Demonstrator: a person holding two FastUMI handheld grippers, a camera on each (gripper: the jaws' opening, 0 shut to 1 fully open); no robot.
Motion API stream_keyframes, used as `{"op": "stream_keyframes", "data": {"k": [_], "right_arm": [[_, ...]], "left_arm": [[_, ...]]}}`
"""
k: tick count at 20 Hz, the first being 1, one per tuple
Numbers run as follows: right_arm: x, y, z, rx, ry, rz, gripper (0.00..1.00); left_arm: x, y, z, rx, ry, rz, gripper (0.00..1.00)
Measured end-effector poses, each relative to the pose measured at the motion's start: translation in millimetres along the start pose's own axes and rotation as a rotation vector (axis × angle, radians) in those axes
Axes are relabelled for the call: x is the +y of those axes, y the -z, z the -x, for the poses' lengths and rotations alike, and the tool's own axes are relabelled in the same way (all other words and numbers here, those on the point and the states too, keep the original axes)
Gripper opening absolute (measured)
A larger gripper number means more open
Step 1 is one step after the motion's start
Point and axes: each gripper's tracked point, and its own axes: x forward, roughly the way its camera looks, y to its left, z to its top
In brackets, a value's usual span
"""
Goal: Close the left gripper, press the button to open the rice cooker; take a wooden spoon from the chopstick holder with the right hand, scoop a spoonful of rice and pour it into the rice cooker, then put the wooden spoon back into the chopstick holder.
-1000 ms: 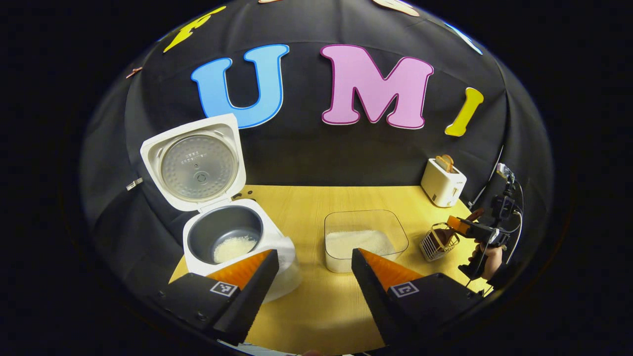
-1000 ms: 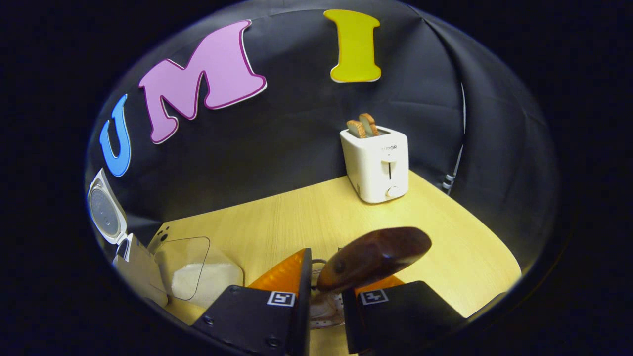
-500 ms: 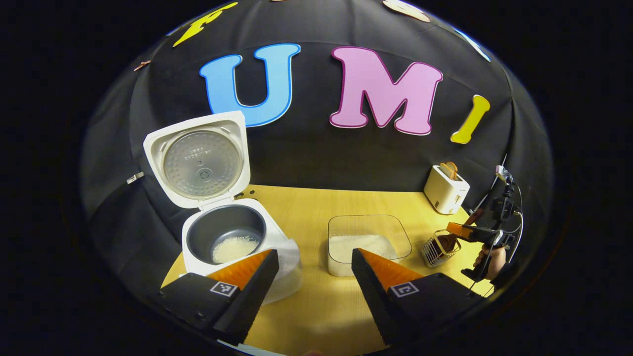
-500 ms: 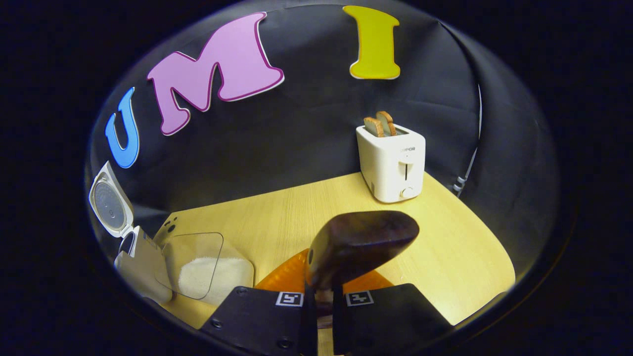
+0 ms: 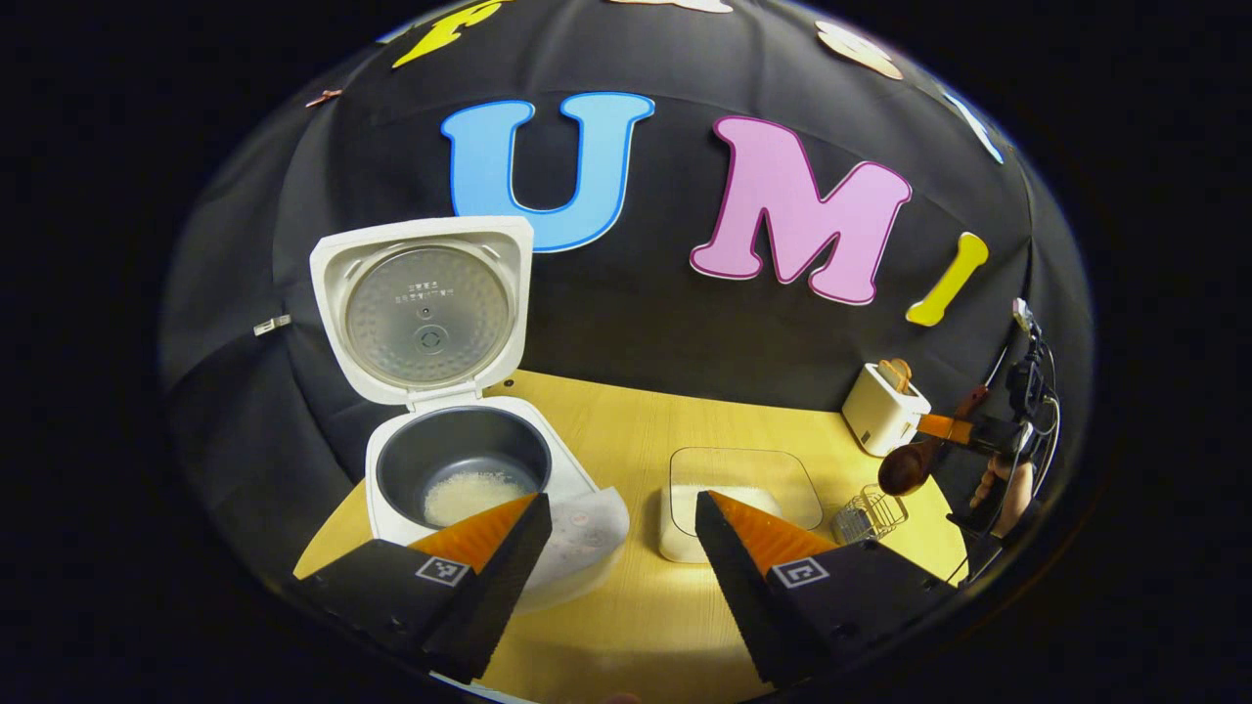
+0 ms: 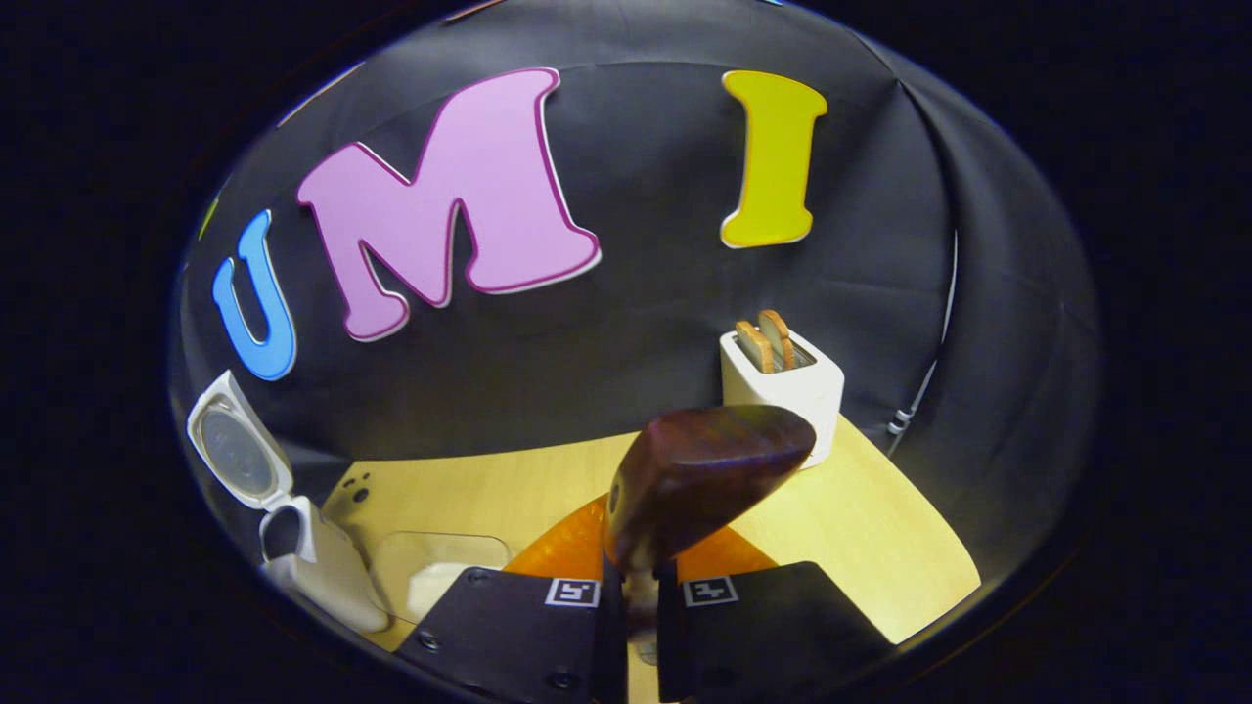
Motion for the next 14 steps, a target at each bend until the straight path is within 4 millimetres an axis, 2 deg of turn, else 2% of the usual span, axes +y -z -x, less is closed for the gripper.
{"op": "stream_keyframes", "data": {"k": [3,6,8,11,14], "right_arm": [[47,-15,3,-0.013,-0.056,-0.027,0.16],[94,-12,-6,-0.014,-0.103,-0.024,0.16],[123,1,-14,0.002,-0.132,-0.009,0.16],[156,35,-33,0.047,-0.173,0.028,0.16],[175,73,-59,0.080,-0.191,0.091,0.16]], "left_arm": [[17,-6,3,-0.022,0.003,0.019,0.96],[36,-13,6,-0.047,0.004,0.032,0.96],[49,-15,6,-0.051,0.004,0.053,0.96],[60,-11,4,-0.040,0.020,0.050,0.96],[70,-5,0,-0.029,0.032,0.002,0.96]]}}
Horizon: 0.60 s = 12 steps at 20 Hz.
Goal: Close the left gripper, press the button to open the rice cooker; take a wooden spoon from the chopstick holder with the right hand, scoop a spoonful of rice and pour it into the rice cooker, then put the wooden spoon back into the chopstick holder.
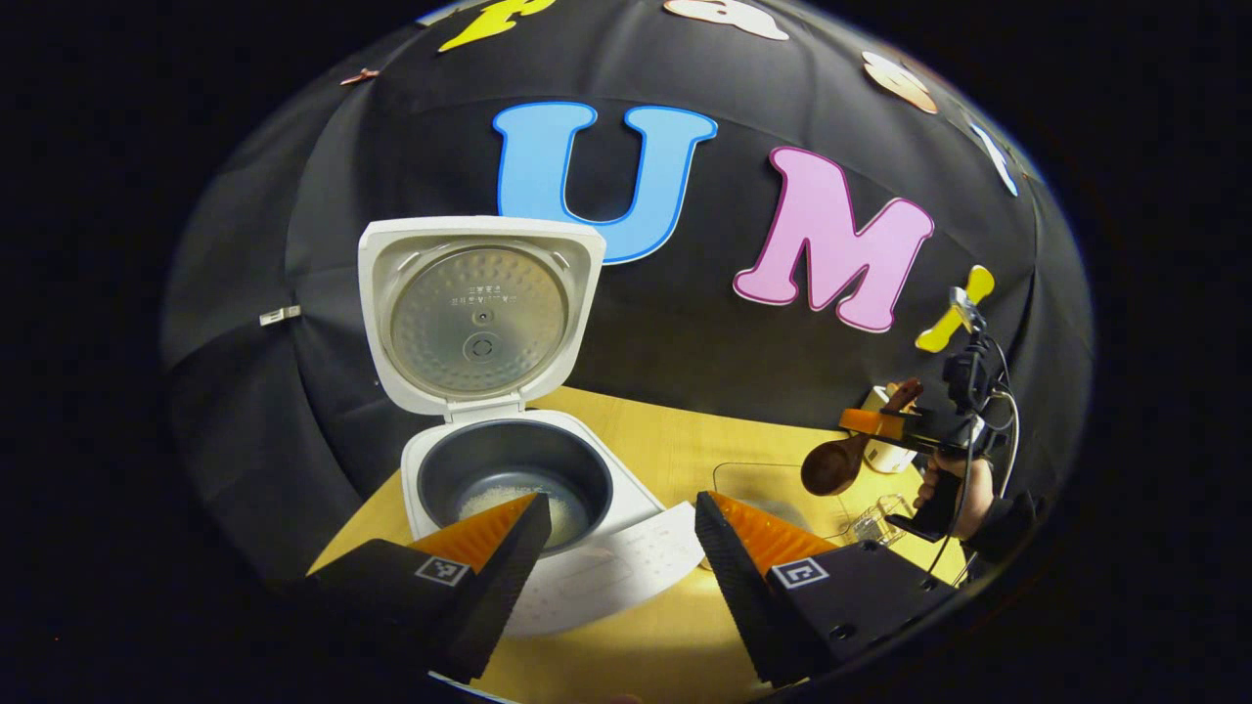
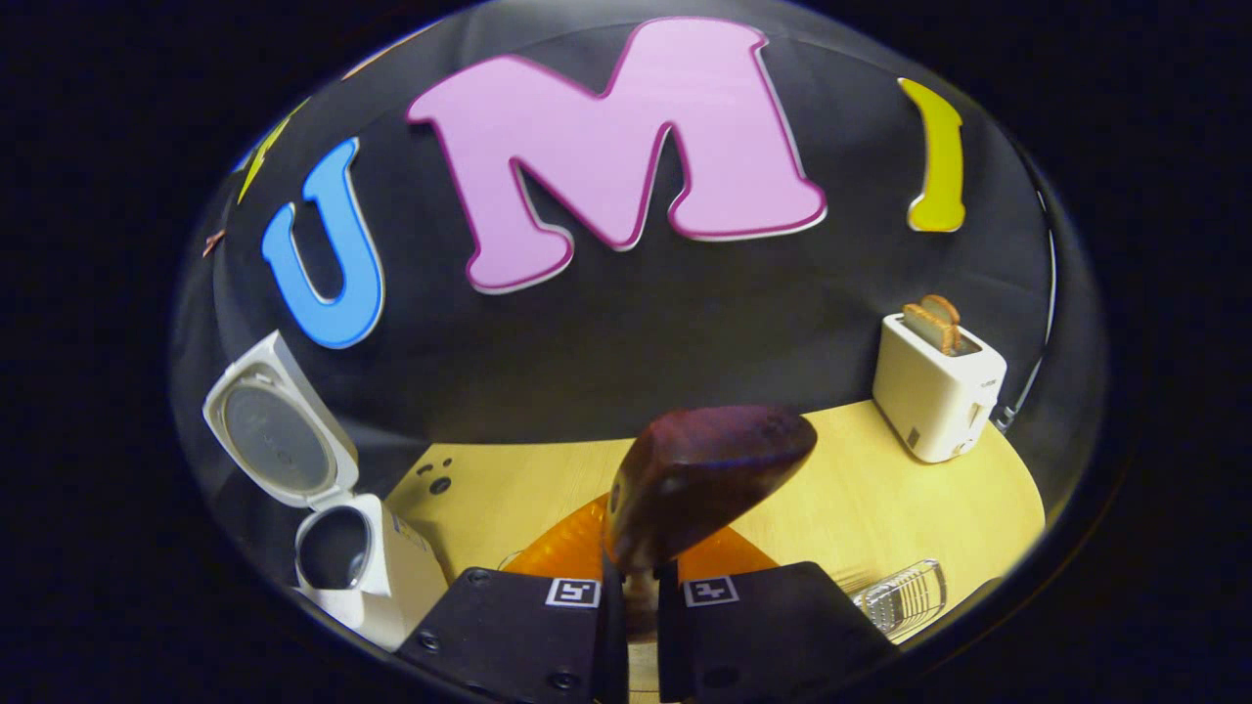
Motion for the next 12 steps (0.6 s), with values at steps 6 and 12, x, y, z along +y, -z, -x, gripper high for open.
{"op": "stream_keyframes", "data": {"k": [6,12], "right_arm": [[-1,40,-36,0.044,0.052,0.036,0.16],[11,75,-47,0.089,0.065,0.103,0.16]], "left_arm": [[16,15,-8,0.042,0.021,0.063,0.96],[31,18,-13,0.055,0.014,0.087,0.96]]}}
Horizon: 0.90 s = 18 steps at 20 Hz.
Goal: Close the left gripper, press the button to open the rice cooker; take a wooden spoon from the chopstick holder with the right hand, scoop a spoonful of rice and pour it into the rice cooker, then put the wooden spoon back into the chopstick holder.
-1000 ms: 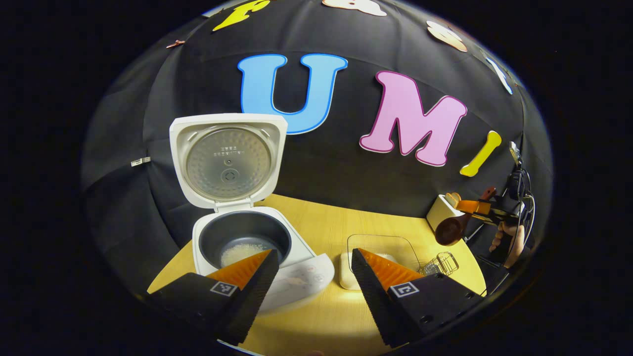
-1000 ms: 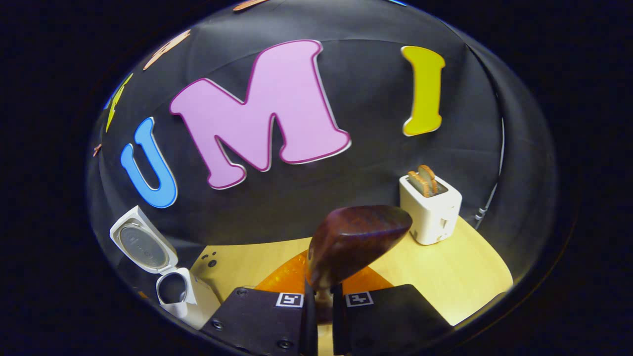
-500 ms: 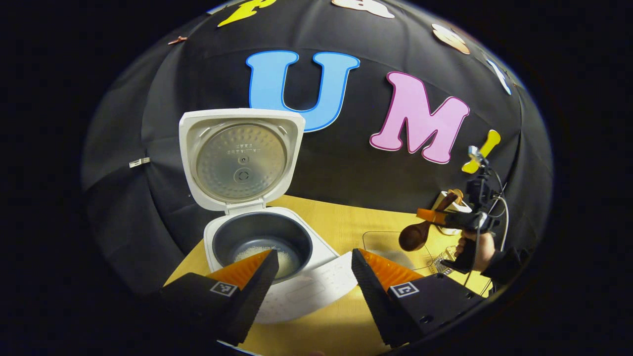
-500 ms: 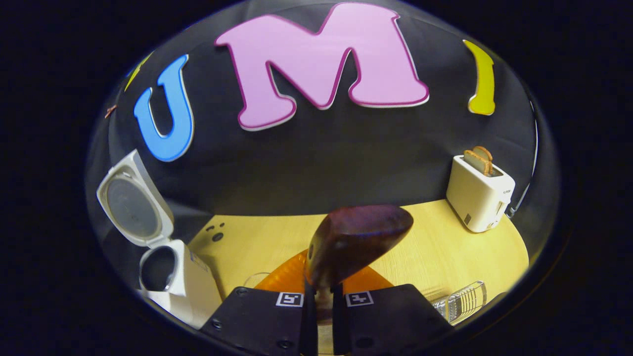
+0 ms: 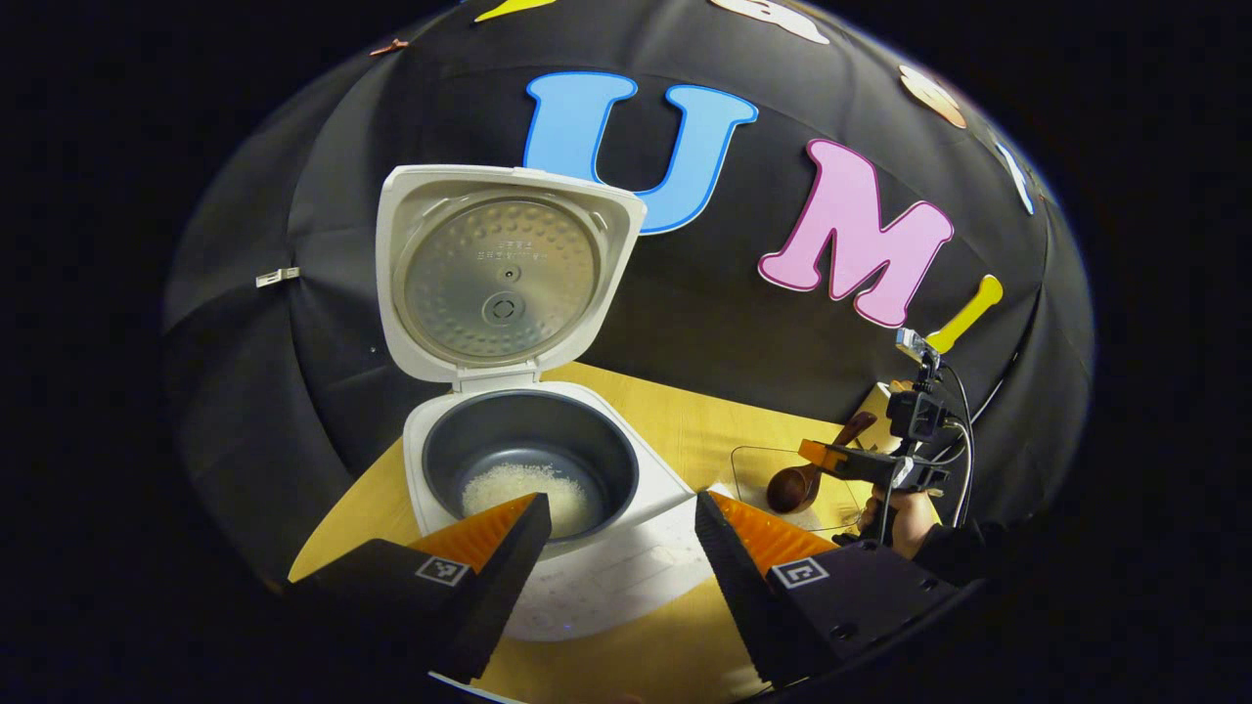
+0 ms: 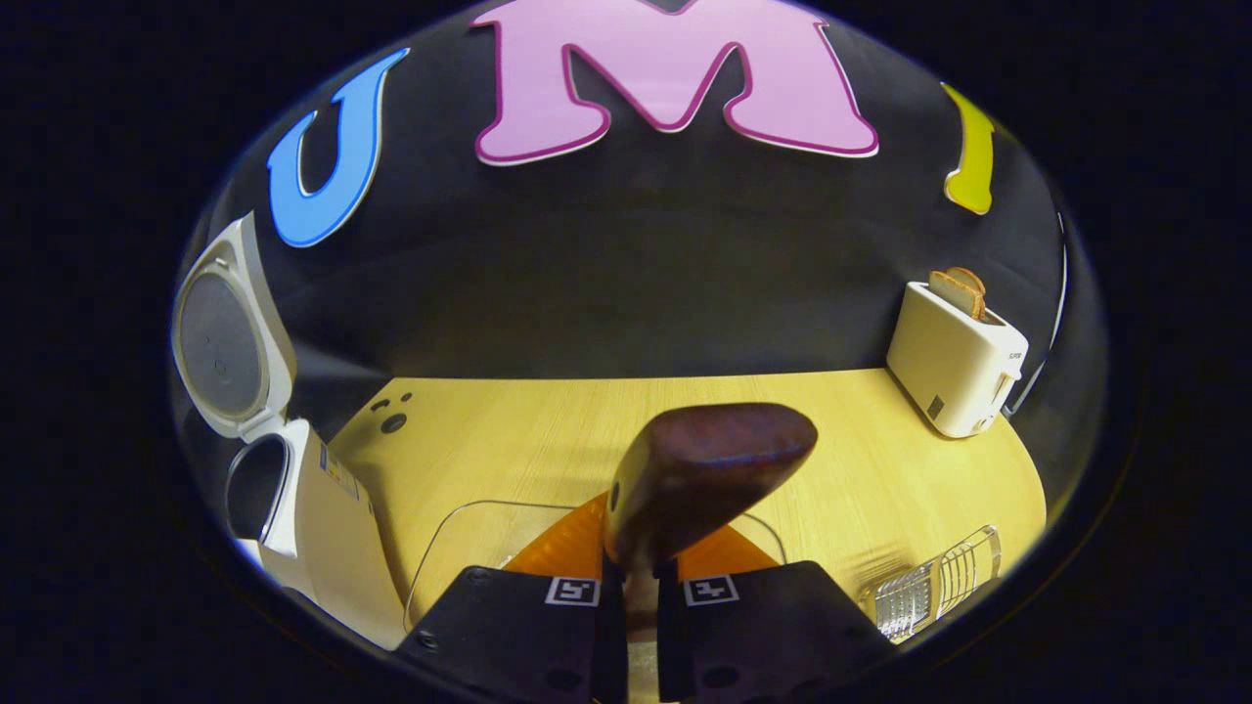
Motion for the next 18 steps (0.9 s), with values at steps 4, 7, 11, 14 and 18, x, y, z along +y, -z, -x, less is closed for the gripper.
{"op": "stream_keyframes", "data": {"k": [4,7,11,14,18], "right_arm": [[23,13,-2,0.026,-0.035,0.012,0.16],[34,18,-2,0.053,-0.053,-0.037,0.16],[48,24,2,0.104,-0.093,-0.139,0.16],[60,27,6,0.148,-0.120,-0.232,0.16],[63,30,11,0.195,-0.135,-0.332,0.16]], "left_arm": [[1,-2,-1,0.002,0.009,0.009,0.96],[-1,-7,1,-0.009,0.012,0.006,0.96],[0,-8,2,-0.012,0.014,0.016,0.96],[2,-8,3,-0.014,0.007,0.026,0.96],[5,-13,3,-0.023,0.001,0.033,0.96]]}}
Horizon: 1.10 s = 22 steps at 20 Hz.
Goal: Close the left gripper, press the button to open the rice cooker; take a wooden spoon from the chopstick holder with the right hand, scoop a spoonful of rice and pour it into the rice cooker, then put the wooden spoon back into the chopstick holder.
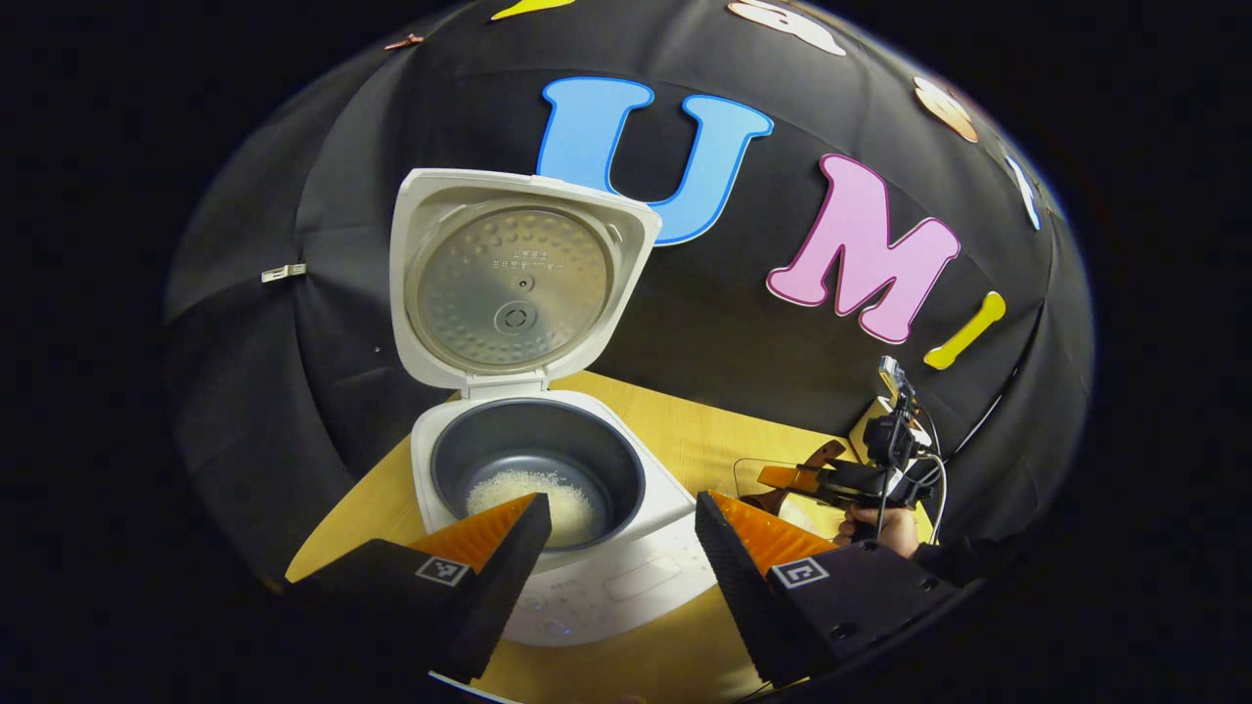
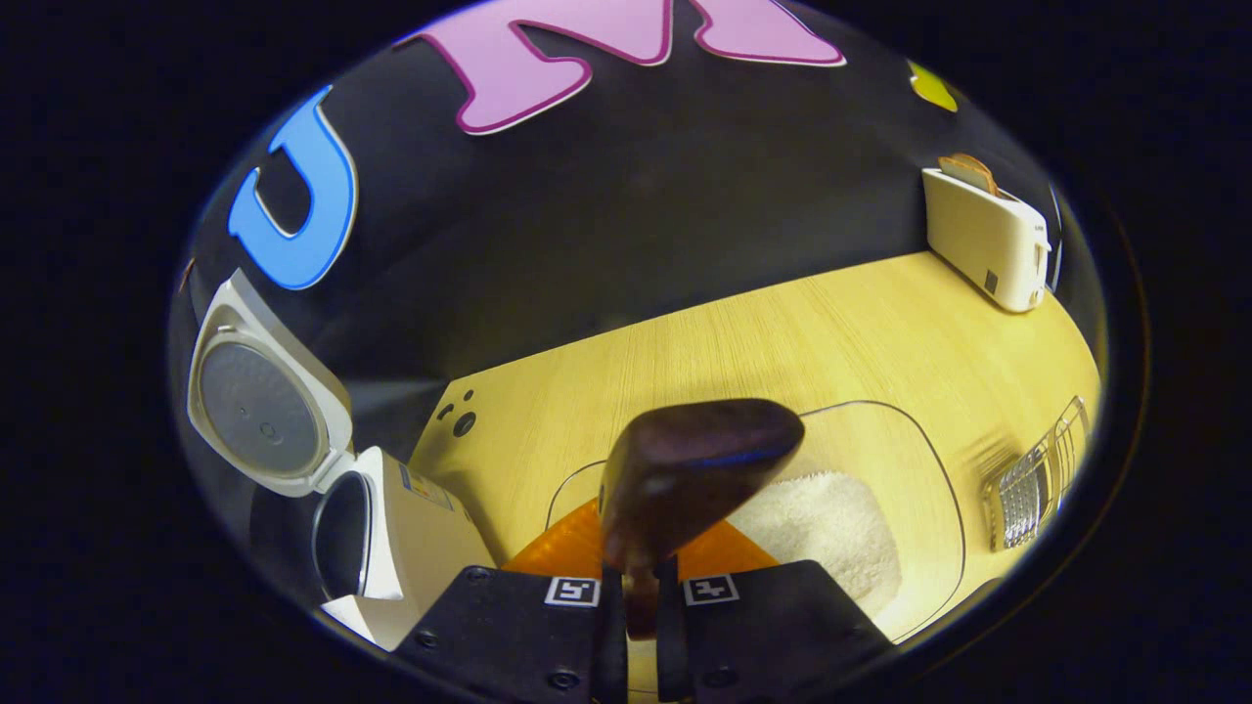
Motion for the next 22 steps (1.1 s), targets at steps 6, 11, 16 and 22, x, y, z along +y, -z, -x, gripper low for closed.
{"op": "stream_keyframes", "data": {"k": [6,11,16,22], "right_arm": [[-12,1,18,0.034,-0.010,-0.181,0.16],[-28,-10,30,0.000,-0.006,-0.310,0.16],[-46,-23,44,-0.021,-0.001,-0.454,0.16],[-41,-52,69,-0.061,-0.054,-0.553,0.16]], "left_arm": [[2,-6,3,-0.013,-0.006,-0.008,0.96],[7,-16,5,-0.033,-0.017,-0.026,0.96],[8,-20,12,-0.047,-0.024,-0.034,0.96],[2,-19,22,-0.054,-0.015,-0.031,0.96]]}}
